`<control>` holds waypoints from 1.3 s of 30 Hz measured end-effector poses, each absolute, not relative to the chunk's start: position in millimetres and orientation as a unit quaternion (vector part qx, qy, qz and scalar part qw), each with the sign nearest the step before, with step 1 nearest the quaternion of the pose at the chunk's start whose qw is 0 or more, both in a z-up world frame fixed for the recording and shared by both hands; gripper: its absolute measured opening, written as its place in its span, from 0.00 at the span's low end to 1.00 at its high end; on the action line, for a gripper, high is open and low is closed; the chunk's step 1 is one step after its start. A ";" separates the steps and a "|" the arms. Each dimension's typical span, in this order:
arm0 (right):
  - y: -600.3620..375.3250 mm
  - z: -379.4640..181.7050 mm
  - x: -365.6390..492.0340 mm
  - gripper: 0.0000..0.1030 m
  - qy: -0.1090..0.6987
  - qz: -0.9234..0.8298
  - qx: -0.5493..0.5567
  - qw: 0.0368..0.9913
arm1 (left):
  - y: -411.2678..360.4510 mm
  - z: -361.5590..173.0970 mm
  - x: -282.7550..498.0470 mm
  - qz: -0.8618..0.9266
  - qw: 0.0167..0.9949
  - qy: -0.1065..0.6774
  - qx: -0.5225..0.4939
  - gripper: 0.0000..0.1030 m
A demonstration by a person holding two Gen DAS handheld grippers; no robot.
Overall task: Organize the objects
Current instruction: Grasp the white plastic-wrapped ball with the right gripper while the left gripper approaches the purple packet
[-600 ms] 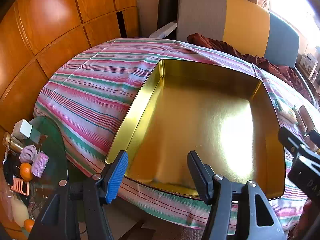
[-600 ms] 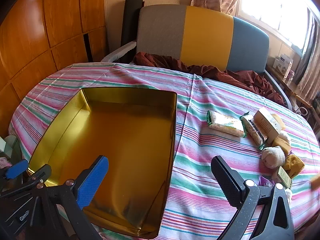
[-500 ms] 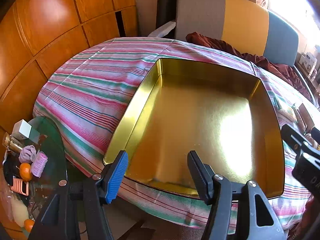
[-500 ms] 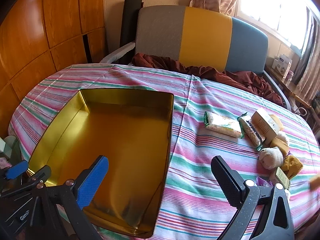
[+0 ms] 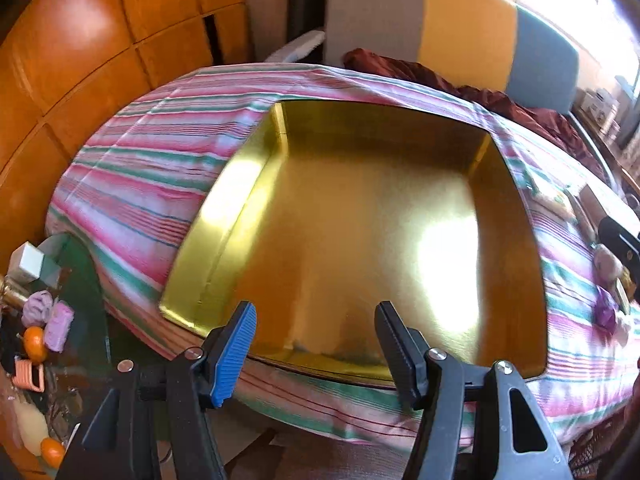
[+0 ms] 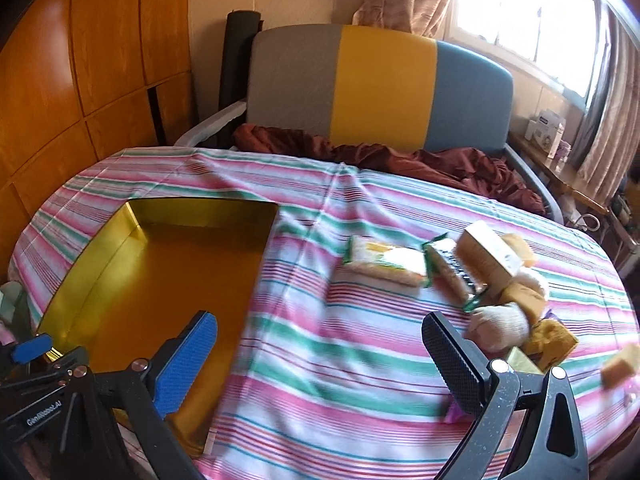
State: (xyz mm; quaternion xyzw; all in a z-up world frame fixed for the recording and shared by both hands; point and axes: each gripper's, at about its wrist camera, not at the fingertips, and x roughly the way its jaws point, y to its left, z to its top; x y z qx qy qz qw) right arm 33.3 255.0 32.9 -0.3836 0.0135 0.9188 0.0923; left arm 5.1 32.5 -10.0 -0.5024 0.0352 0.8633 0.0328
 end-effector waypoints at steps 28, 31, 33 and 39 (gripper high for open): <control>432.2 -48.6 135.8 0.98 0.163 0.879 -0.419 0.161 | 159.9 5.2 51.4 0.807 0.330 0.039 -0.489 0.61; 421.2 -52.6 131.5 0.96 0.185 0.884 -0.413 0.113 | 172.5 5.1 57.5 0.808 0.336 0.068 -0.478 0.61; 419.1 -53.6 131.6 0.94 0.207 0.882 -0.411 0.098 | 174.5 7.3 57.3 0.808 0.337 0.072 -0.478 0.61; 435.3 -42.9 152.4 0.90 0.230 0.891 -0.373 0.121 | 181.3 5.6 53.4 0.801 0.350 0.055 -0.482 0.61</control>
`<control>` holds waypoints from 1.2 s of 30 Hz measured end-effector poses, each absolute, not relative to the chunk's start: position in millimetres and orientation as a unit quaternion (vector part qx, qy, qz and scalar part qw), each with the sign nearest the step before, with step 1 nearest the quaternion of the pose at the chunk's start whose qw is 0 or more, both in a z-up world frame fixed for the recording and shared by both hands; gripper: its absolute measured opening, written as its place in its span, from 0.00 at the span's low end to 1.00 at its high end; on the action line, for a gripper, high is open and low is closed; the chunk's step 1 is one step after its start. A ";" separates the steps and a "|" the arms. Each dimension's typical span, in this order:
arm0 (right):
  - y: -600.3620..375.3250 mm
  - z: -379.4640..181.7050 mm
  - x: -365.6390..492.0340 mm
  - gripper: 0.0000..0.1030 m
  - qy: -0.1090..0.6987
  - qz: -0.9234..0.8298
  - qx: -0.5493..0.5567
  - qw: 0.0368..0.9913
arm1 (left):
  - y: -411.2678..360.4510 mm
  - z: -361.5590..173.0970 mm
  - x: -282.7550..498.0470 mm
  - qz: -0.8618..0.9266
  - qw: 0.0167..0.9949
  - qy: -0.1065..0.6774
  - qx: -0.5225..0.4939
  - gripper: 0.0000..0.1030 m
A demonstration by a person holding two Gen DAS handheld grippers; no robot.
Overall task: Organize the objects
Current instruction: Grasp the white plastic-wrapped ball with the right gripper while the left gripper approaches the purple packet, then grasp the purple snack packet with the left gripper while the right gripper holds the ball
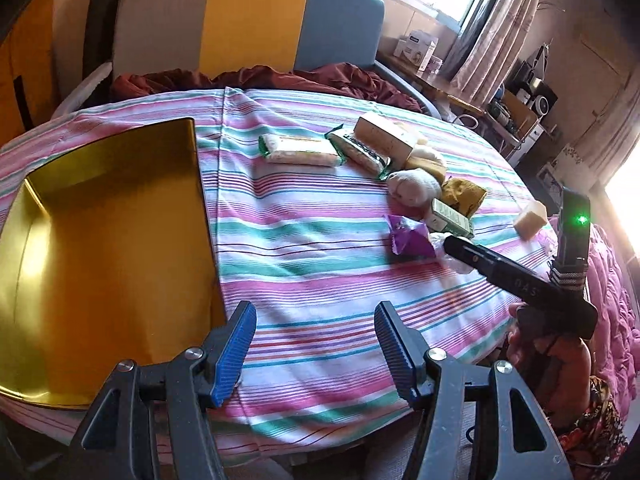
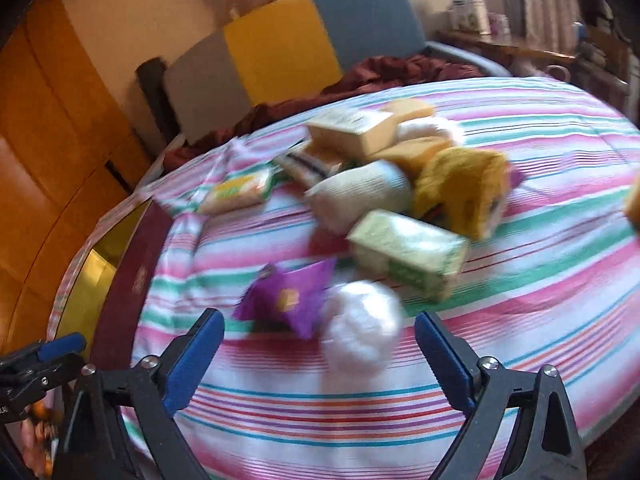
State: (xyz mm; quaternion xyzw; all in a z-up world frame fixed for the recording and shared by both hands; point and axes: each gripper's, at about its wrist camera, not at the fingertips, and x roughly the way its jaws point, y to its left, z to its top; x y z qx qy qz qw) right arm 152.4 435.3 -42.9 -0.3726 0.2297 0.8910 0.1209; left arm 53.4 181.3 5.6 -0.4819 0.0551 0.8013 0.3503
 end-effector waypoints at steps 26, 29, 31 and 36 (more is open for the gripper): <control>452.7 -63.5 154.3 0.38 0.172 0.872 -0.424 0.172 | 279.1 -5.7 42.1 0.753 0.438 0.074 -0.486 0.75; 455.5 -64.0 159.7 0.38 0.176 0.872 -0.420 0.179 | 302.1 -10.6 37.8 0.743 0.454 0.069 -0.487 0.75; 455.9 -64.3 162.5 0.38 0.176 0.872 -0.419 0.183 | 315.5 -16.0 35.3 0.739 0.464 0.069 -0.484 0.75; 455.3 -65.0 167.5 0.38 0.172 0.872 -0.418 0.186 | 346.1 -40.3 35.7 0.737 0.456 0.108 -0.487 0.76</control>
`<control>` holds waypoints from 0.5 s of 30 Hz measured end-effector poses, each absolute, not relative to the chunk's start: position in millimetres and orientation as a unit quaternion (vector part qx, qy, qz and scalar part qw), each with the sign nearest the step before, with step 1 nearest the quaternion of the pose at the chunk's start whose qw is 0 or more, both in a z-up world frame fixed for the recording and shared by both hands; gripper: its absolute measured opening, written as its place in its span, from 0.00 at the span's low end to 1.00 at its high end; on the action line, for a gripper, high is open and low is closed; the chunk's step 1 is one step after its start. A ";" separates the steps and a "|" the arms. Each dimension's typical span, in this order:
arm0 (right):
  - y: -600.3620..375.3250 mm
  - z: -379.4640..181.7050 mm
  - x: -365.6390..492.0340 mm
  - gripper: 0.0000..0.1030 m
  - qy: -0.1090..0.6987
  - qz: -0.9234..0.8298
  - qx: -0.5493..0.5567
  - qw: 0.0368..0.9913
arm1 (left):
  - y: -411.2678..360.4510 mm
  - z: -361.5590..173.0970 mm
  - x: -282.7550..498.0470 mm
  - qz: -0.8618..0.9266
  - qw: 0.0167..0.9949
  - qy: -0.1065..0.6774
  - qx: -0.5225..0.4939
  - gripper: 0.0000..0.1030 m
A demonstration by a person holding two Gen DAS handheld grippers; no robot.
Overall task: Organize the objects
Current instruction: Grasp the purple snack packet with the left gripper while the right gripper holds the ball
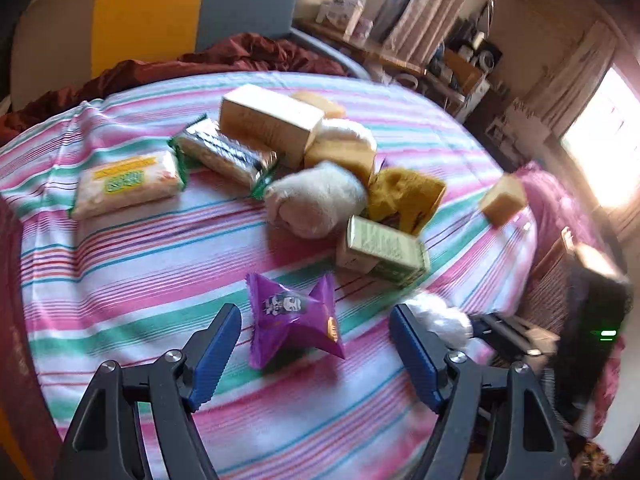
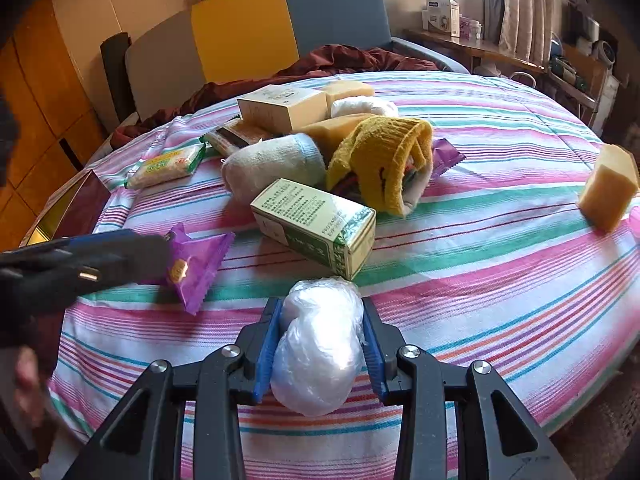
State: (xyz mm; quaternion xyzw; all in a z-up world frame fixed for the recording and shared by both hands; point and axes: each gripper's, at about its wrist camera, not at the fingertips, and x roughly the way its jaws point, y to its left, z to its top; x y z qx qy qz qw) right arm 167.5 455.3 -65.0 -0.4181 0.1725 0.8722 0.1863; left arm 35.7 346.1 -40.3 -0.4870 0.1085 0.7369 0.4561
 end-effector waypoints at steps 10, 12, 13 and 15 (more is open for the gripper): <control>454.7 -66.6 169.5 0.38 0.170 0.874 -0.414 0.188 | 346.0 -60.1 37.1 0.763 0.432 0.150 -0.457 0.47; 453.8 -66.9 169.4 0.38 0.167 0.875 -0.414 0.189 | 342.8 -61.4 36.1 0.764 0.435 0.152 -0.452 0.45; 452.9 -67.2 169.0 0.38 0.164 0.875 -0.414 0.189 | 340.2 -62.2 34.6 0.762 0.440 0.147 -0.452 0.44; 451.3 -67.2 168.7 0.39 0.158 0.875 -0.414 0.192 | 332.0 -62.0 32.1 0.761 0.445 0.131 -0.454 0.44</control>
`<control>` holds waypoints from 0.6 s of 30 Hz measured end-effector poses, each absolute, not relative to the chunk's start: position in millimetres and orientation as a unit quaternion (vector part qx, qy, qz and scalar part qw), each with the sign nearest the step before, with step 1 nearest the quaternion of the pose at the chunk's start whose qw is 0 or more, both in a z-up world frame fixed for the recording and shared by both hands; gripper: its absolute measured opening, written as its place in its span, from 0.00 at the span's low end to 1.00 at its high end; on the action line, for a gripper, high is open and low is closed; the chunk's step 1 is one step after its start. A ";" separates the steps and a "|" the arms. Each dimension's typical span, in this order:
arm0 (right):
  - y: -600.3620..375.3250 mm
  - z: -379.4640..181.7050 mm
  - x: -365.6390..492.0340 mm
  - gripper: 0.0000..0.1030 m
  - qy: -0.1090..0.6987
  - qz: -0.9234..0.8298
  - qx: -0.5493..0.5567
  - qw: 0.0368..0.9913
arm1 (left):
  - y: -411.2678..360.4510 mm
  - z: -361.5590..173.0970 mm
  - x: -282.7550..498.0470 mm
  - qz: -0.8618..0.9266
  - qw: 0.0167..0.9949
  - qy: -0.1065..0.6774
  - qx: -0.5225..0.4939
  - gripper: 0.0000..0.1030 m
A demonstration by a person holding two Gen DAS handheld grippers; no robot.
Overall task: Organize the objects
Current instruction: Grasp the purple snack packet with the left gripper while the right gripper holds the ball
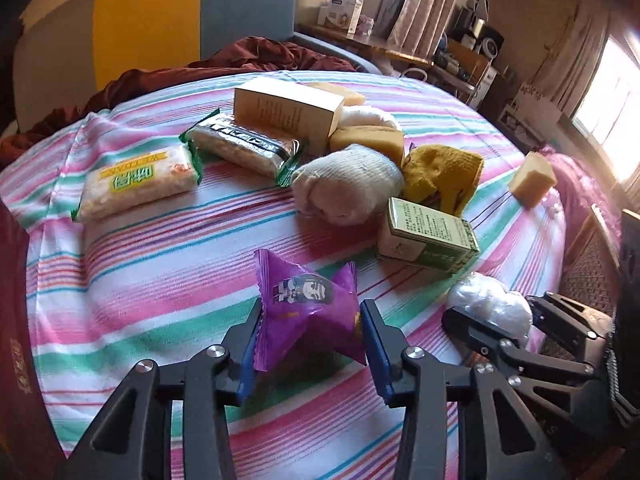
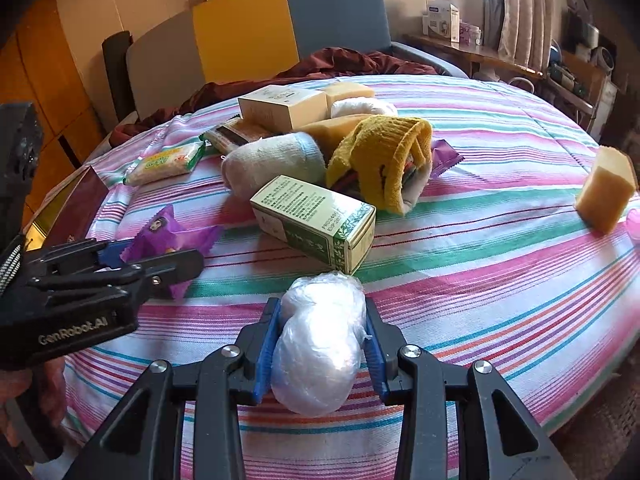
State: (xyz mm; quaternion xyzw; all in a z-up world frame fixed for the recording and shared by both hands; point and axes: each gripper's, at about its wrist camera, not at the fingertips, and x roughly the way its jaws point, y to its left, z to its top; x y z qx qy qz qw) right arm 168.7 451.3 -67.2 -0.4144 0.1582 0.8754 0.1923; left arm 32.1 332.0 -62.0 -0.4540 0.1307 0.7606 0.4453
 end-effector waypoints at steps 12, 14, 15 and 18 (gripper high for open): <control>442.7 -67.0 166.0 0.39 0.139 0.874 -0.417 0.206 | 285.5 -31.9 36.7 0.769 0.461 0.067 -0.439 0.43; 440.4 -66.8 163.9 0.39 0.139 0.872 -0.419 0.210 | 277.1 -26.2 36.1 0.772 0.460 0.061 -0.434 0.43; 439.0 -66.5 162.6 0.39 0.141 0.871 -0.419 0.212 | 272.3 -24.6 35.1 0.773 0.459 0.056 -0.434 0.43; 434.4 -65.7 159.3 0.39 0.147 0.870 -0.420 0.214 | 259.1 -20.2 32.5 0.775 0.457 0.037 -0.436 0.43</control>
